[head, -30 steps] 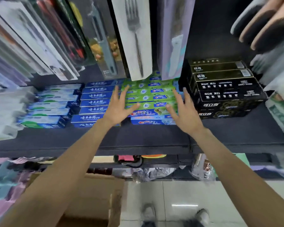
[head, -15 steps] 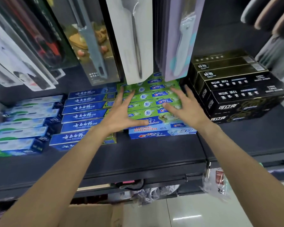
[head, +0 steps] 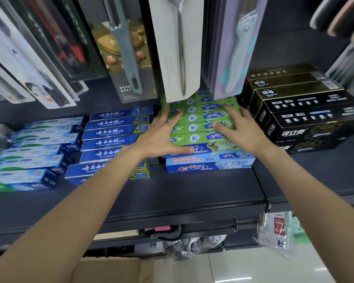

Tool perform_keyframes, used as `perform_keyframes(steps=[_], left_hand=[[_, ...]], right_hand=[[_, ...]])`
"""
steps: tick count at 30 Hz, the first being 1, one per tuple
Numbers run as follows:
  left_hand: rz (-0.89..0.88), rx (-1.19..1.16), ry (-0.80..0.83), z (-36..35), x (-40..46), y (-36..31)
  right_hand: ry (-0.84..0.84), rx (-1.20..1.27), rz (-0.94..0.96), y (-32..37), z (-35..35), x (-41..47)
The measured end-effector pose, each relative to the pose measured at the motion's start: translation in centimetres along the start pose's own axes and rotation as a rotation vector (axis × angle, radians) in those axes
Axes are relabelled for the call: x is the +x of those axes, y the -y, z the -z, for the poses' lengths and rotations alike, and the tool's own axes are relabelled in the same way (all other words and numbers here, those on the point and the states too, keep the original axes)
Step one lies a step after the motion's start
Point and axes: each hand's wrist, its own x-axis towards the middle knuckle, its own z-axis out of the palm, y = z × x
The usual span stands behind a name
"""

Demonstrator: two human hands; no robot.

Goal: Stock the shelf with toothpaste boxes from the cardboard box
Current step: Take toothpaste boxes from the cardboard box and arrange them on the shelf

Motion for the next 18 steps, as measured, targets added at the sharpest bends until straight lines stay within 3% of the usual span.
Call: perform_keyframes(steps=[7, 11, 18], left_hand=[[0.039, 0.011, 0.062, 0.3, 0.4, -0.3], [0.064, -0.167, -0.001, 0.5, 0.4, -0.1], [0.107, -0.014, -0.019, 1.2, 1.3, 0.6]], right_hand=[[0.047, -0.007, 0.011, -0.1, 0.4, 0.7], [0.061, 0.001, 0.031, -0.1, 0.8, 1.7], [0.086, -0.22, 0.04, 0.1, 0.5, 5.1]])
